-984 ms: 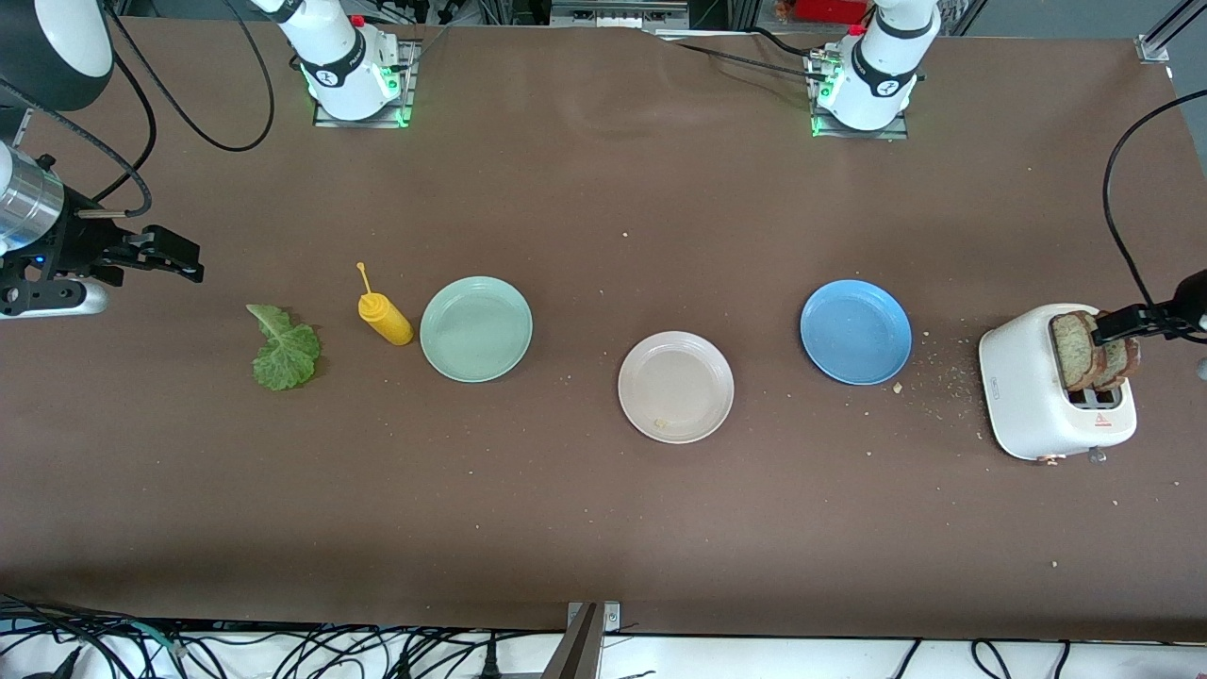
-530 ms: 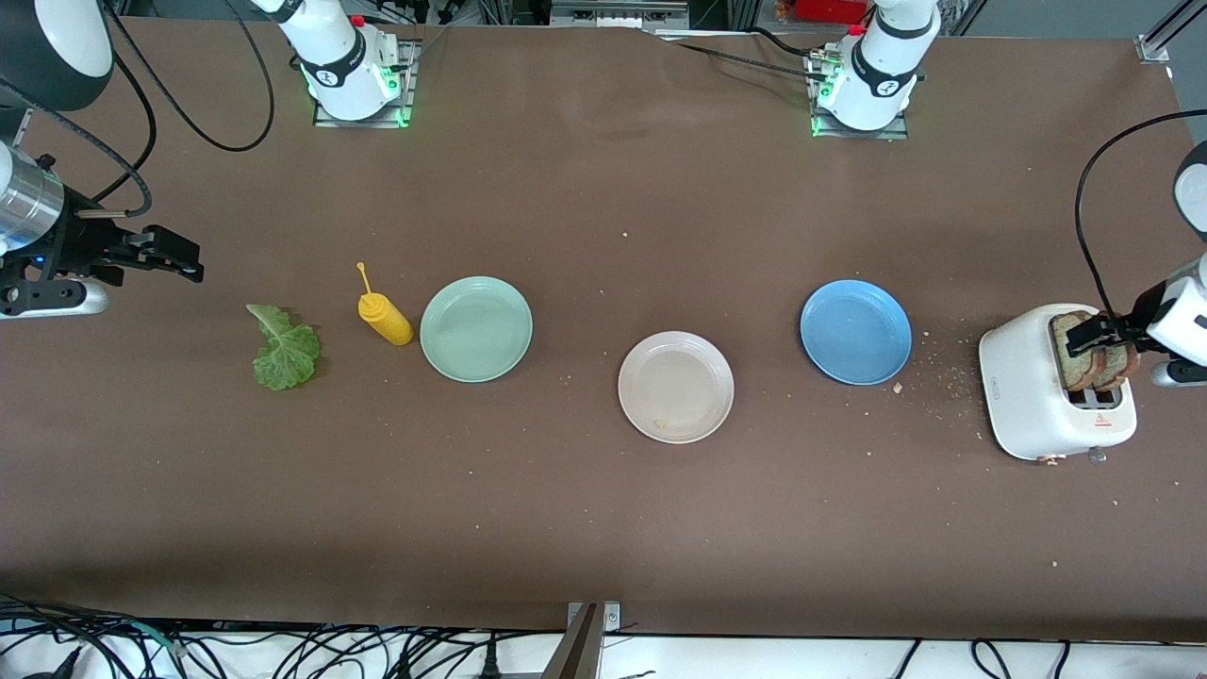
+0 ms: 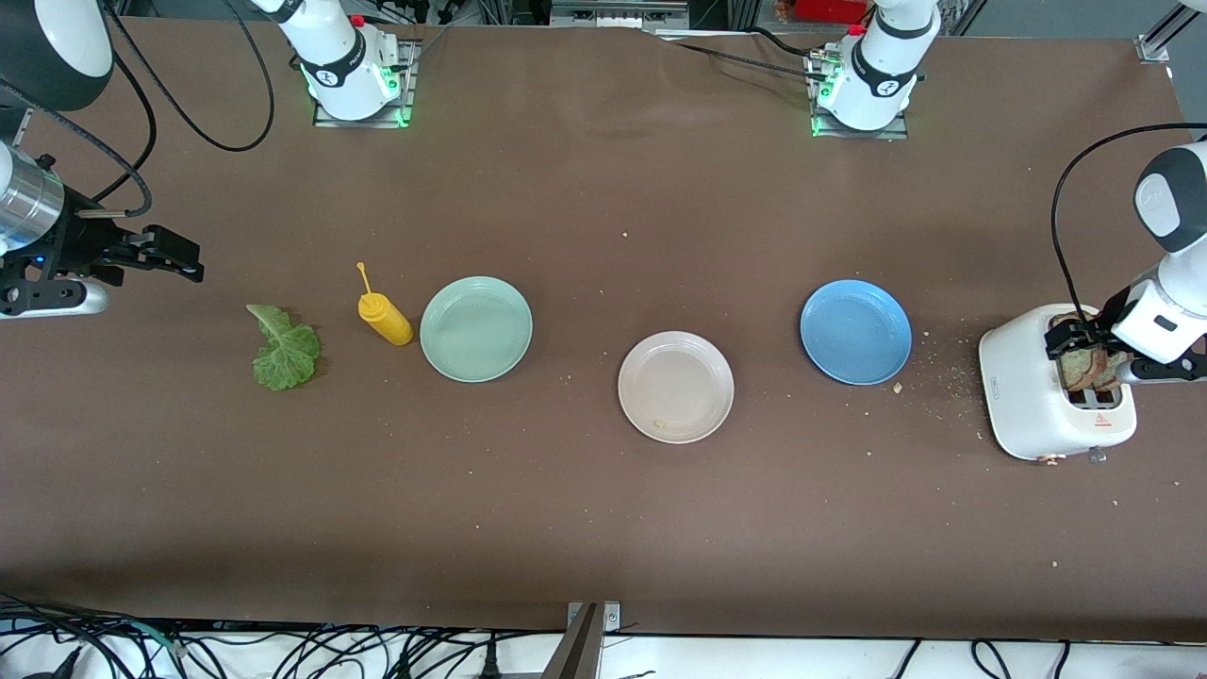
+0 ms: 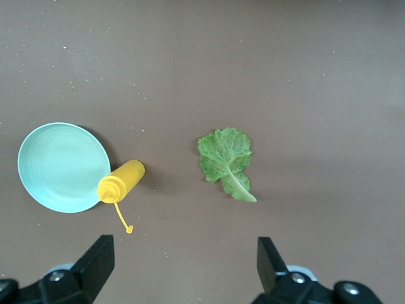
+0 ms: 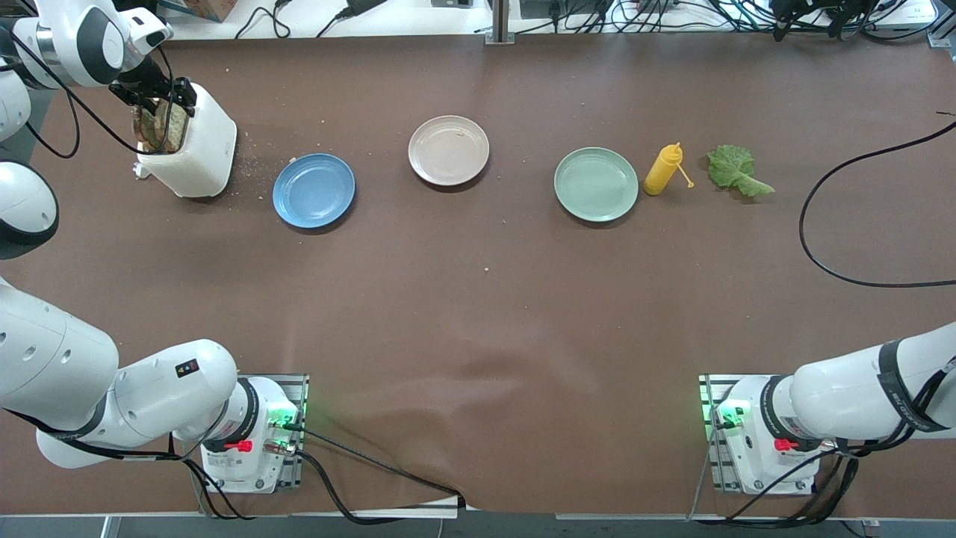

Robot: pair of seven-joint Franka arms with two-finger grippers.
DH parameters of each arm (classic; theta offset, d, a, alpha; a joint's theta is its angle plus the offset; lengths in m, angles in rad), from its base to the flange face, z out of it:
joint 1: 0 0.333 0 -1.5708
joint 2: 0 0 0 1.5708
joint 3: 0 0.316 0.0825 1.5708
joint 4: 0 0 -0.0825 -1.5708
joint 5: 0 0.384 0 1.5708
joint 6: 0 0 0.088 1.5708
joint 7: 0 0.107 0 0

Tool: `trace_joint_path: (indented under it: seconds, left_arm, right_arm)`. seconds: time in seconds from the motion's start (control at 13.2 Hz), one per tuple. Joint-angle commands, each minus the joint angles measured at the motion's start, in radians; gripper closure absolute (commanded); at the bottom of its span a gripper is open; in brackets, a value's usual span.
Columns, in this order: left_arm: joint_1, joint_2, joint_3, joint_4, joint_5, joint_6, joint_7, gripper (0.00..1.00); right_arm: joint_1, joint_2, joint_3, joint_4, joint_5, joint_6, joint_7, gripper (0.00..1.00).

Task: Make sandwich in beige plate with both arms
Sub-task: 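Move the left gripper over the toaster and grasp a bread slice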

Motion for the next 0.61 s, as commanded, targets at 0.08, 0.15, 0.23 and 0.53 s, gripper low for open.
trace_joint_path:
  seconds: [0.08,0.15,0.23,0.53]
  left_arm:
    - [0.017,-0.038,-0.005,-0.028,0.032,0.002,-0.015,1.00]
    - [0.019,-0.039,-0.004,-0.026,0.032,-0.004,-0.014,1.00]
    - [0.019,-0.041,-0.004,-0.020,0.032,-0.014,-0.014,1.00]
    - [0.016,-0.078,-0.010,-0.011,0.032,-0.038,-0.014,1.00]
  right_arm:
    - [0.000,-0.007,0.000,0.005,0.014,-0.016,0.002,0.00]
    - [0.000,-0.007,0.000,0.005,0.012,-0.016,0.002,0.00]
    - [0.000,-0.007,0.000,0.005,0.012,-0.016,0.002,0.00]
    - [0.000,-0.007,0.000,0.005,0.014,-0.016,0.002,0.00]
